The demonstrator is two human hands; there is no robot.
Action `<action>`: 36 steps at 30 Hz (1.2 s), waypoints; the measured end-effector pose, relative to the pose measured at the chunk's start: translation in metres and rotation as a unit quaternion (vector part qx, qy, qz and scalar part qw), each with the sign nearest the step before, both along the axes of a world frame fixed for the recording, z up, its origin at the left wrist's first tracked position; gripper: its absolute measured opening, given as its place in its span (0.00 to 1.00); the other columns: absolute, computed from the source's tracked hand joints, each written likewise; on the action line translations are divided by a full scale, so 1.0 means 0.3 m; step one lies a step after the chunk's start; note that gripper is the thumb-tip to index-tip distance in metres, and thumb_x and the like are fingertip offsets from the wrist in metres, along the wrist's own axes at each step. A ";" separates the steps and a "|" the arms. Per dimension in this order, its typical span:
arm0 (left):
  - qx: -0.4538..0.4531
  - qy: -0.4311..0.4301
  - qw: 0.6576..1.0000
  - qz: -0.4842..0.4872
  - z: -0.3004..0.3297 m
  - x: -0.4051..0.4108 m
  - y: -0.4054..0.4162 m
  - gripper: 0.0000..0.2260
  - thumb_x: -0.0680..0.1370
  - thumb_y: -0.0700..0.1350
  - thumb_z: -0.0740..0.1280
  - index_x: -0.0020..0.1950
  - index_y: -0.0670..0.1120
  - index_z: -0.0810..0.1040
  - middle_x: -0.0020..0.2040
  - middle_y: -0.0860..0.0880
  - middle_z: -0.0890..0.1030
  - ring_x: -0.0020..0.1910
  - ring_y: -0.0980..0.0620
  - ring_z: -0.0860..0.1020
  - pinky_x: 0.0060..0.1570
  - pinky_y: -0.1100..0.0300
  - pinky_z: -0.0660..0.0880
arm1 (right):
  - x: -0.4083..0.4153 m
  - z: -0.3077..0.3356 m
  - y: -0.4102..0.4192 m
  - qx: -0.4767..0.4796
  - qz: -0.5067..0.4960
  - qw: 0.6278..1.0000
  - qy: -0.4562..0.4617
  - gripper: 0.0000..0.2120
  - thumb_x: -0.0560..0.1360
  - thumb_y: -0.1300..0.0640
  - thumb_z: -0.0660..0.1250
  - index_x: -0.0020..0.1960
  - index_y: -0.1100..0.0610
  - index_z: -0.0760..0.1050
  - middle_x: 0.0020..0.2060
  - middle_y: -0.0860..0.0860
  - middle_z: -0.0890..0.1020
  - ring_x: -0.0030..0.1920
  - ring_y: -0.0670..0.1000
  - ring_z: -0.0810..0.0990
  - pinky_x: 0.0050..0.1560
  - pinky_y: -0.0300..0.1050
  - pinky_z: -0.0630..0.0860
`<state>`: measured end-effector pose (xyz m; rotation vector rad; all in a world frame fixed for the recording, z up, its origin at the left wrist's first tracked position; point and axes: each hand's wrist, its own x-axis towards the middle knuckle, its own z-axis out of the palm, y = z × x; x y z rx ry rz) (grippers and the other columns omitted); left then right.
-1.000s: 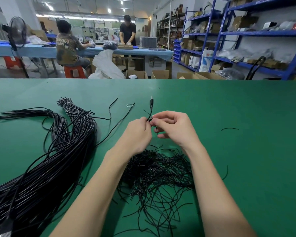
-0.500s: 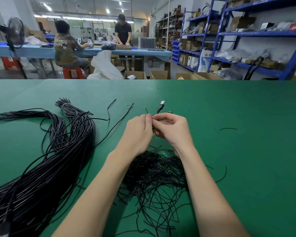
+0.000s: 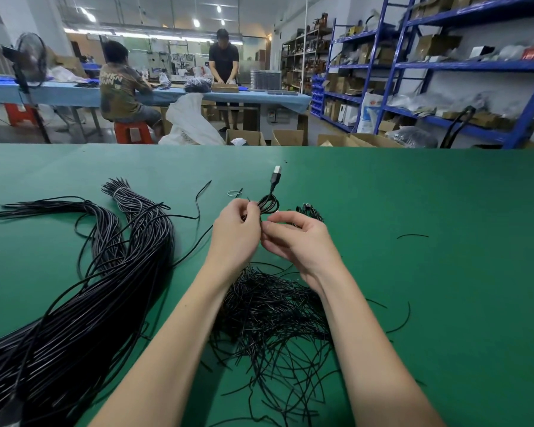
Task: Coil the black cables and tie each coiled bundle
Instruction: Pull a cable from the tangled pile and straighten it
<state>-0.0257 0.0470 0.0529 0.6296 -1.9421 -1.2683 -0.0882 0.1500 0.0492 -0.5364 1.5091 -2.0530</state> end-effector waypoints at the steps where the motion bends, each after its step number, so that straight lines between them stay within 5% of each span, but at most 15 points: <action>1: 0.014 0.001 1.000 -0.002 0.000 -0.001 -0.003 0.10 0.83 0.48 0.59 0.47 0.45 0.76 0.40 0.52 0.79 0.42 0.49 0.76 0.49 0.50 0.74 | -0.003 -0.002 0.000 0.001 0.010 1.000 -0.019 0.04 0.75 0.69 0.74 0.47 0.62 0.81 0.36 0.55 0.85 0.34 0.48 0.84 0.40 0.39 0.83; 3: 0.028 0.006 1.000 -0.007 0.000 0.000 -0.007 0.08 0.83 0.49 0.59 0.49 0.47 0.73 0.43 0.49 0.81 0.43 0.49 0.77 0.53 0.48 0.75 | -0.006 -0.007 0.002 0.010 0.022 0.999 -0.035 0.02 0.75 0.66 0.74 0.47 0.62 0.83 0.36 0.54 0.85 0.33 0.46 0.83 0.39 0.37 0.82; 6: 0.039 0.018 0.998 -0.034 0.000 0.004 -0.015 0.09 0.83 0.47 0.59 0.44 0.48 0.71 0.39 0.50 0.80 0.35 0.50 0.73 0.45 0.48 0.74 | -0.015 -0.018 0.005 0.028 0.029 0.999 -0.027 0.04 0.77 0.62 0.74 0.43 0.59 0.85 0.34 0.51 0.83 0.32 0.45 0.80 0.37 0.37 0.81; 12: 0.169 0.086 0.975 -0.121 0.017 0.012 -0.017 0.10 0.83 0.42 0.62 0.41 0.46 0.72 0.32 0.53 0.78 0.27 0.57 0.69 0.31 0.64 0.68 | -0.028 -0.018 0.027 -0.037 0.112 0.983 -0.140 0.04 0.79 0.62 0.70 0.49 0.60 0.83 0.36 0.50 0.81 0.33 0.45 0.80 0.34 0.36 0.79; 16: 0.209 0.104 0.955 -0.185 0.028 0.024 -0.003 0.09 0.83 0.42 0.63 0.43 0.46 0.75 0.36 0.49 0.79 0.31 0.57 0.72 0.34 0.66 0.73 | -0.025 -0.017 0.022 -0.105 0.132 0.943 -0.286 0.09 0.70 0.60 0.74 0.48 0.62 0.84 0.35 0.51 0.79 0.32 0.44 0.79 0.29 0.31 0.77; 20: 0.225 0.092 0.935 -0.258 0.038 0.052 -0.022 0.06 0.82 0.41 0.64 0.46 0.44 0.76 0.37 0.47 0.79 0.33 0.57 0.73 0.37 0.68 0.75 | -0.025 -0.020 0.026 -0.144 0.171 0.915 -0.337 0.06 0.69 0.63 0.71 0.44 0.63 0.83 0.35 0.52 0.80 0.31 0.44 0.79 0.27 0.29 0.76; 29: 0.199 0.038 0.917 -0.343 0.050 0.093 -0.051 0.06 0.74 0.45 0.70 0.44 0.42 0.82 0.39 0.45 0.80 0.34 0.55 0.74 0.36 0.67 0.73 | -0.058 -0.018 0.071 -0.034 0.153 0.976 -0.152 0.06 0.66 0.62 0.72 0.41 0.60 0.87 0.39 0.53 0.83 0.31 0.43 0.78 0.25 0.30 0.74; 36: -0.041 -0.119 0.918 -0.375 0.080 0.120 -0.058 0.06 0.78 0.44 0.71 0.44 0.43 0.82 0.36 0.50 0.82 0.35 0.56 0.75 0.37 0.69 0.70 | -0.119 -0.042 0.135 0.072 0.167 0.982 -0.045 0.03 0.66 0.62 0.76 0.36 0.55 0.86 0.32 0.50 0.82 0.27 0.41 0.75 0.23 0.30 0.67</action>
